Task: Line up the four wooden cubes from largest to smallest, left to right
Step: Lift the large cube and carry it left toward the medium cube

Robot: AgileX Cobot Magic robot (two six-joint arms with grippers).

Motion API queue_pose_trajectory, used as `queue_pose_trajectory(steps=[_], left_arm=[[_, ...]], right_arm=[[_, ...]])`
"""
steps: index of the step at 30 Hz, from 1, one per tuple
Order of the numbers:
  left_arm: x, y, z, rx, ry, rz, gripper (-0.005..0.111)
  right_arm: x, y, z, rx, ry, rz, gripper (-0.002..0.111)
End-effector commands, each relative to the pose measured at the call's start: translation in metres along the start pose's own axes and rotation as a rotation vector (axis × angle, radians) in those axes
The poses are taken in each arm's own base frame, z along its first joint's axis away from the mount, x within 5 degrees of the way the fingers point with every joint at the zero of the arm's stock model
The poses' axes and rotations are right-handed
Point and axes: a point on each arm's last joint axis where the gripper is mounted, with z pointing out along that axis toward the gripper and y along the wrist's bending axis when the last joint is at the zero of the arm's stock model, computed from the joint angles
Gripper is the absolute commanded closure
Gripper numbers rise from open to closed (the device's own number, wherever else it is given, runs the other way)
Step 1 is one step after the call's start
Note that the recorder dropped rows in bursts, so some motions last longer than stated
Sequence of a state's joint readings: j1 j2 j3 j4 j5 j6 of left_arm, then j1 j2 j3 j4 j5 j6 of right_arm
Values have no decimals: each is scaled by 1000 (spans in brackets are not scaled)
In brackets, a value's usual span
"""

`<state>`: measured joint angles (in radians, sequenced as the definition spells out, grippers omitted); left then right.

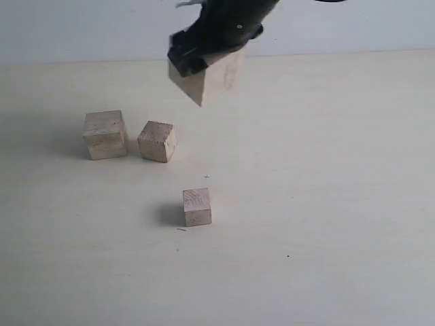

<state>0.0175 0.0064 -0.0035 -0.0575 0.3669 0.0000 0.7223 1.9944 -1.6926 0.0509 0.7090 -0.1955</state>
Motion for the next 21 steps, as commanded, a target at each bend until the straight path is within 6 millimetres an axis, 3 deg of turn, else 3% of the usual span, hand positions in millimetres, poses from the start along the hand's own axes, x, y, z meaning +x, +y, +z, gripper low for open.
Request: queue_pose_trajectory(steps=[1,4,7,12,18,21], left_arm=[[0,0,0,9,-15,-3,107],[0,0,0,9,-15,-3,107],[0,0,0,9,-15,-3,107],[0,0,0,9,-15,-3,107],[0,0,0,9,-15,-3,107],[0,0,0,9,-15,-3,107]], right_arm=[[-31,29,-20,-343,-158,-266,108],[-38,40,-18,-435,-178,-519,108],[-36,48,-7,-533,-188,-500,108],[-19,68,19,-657,-154,-718,108],[1,85,63,-615,-22,-822,108],[8,84,77,-553,53,-782,108]])
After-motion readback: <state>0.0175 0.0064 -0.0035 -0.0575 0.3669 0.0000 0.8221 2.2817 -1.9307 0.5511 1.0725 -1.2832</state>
